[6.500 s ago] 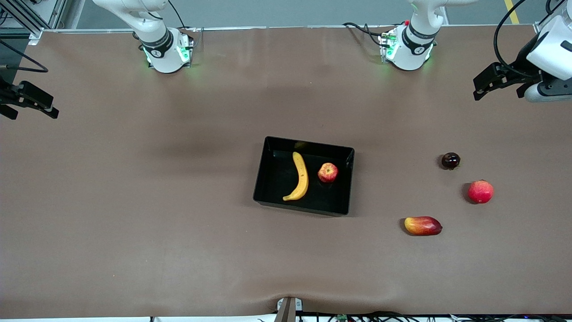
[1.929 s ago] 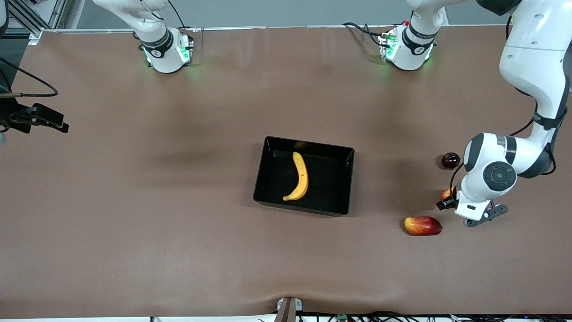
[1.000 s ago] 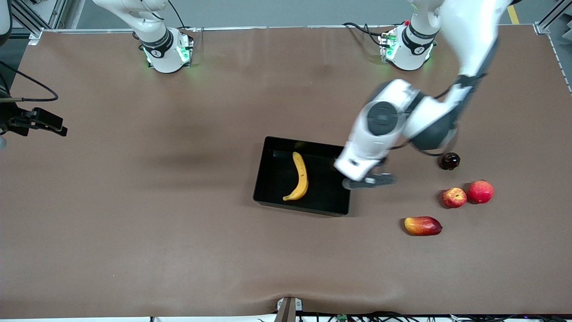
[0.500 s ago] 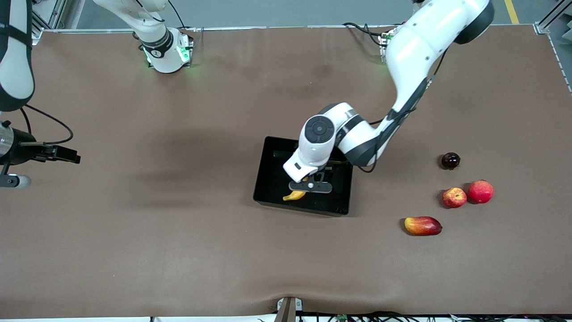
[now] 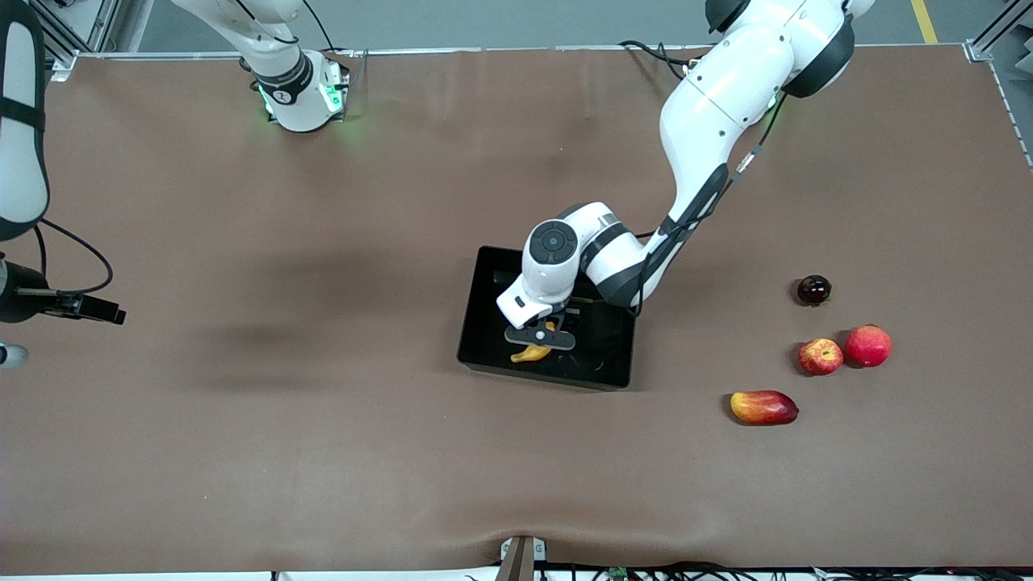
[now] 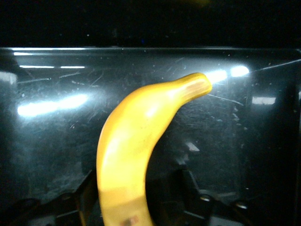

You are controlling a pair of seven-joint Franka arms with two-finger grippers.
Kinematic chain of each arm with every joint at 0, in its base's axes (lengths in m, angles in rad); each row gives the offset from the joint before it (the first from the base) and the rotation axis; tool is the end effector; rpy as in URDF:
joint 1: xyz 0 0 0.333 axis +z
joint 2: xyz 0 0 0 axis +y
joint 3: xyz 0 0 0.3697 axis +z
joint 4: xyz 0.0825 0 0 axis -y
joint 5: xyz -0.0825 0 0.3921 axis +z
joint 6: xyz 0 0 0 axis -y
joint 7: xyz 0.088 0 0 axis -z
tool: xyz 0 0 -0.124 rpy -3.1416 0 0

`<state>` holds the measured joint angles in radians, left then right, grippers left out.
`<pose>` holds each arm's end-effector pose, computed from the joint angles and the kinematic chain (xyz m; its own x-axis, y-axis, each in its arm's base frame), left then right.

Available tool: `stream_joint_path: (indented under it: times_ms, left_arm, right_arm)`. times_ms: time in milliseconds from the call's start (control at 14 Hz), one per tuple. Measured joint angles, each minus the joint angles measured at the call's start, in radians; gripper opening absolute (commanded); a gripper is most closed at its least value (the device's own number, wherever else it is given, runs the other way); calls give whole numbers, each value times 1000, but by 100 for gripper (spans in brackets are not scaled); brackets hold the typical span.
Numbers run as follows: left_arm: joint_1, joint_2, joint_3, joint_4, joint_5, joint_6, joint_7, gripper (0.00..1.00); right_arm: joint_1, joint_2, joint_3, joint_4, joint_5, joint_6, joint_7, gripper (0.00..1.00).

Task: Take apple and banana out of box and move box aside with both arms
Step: 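Lower the left gripper and grasp the yellow banana in the tray, then move the banana with the left gripper while the right gripper reaches the tray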

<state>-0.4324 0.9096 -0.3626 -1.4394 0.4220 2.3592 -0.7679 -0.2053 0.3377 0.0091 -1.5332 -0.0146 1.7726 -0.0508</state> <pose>0.5924 -0.5020 0.1854 0.9816 -0.1737 0.0799 -0.1766 -0.9838 0.0306 0.6613 -0.1338 0.4854 0.9851 -0.1413 -0.0986 -0.1414 -0.9899 0.0059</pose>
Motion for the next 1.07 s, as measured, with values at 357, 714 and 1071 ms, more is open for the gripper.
stream_joint_path:
  times_ms: [357,714,1071]
  left_arm:
    - [13,-35,0,42,4,-14,43,0]
    - [82,-189,-5,52,3,-174,72,0]
    - [255,-295,0,51,-32,-294,291,0]
  right_arm:
    - [-3,16,2,-27,52,2,3,100]
    - [124,22,26,-33,102,-36,71,100]
    - [324,45,32,-33,146,32,385,100]
